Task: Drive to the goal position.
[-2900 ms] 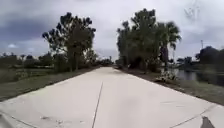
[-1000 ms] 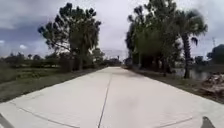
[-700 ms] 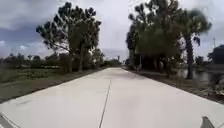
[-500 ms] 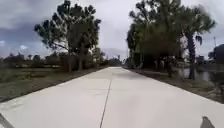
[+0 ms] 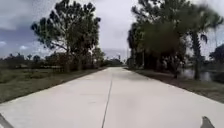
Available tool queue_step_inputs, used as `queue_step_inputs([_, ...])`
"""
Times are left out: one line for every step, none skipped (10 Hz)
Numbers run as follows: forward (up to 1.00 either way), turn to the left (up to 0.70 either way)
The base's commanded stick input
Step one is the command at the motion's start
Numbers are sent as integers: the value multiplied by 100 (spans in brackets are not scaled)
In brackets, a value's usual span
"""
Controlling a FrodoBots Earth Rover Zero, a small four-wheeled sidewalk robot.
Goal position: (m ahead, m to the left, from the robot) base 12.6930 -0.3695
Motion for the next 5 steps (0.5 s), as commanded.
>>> queue_step_inputs([85,-34])
queue_step_inputs([85,0])
queue_step_inputs([85,0])
queue_step_inputs([85,0])
queue_step_inputs([85,0])
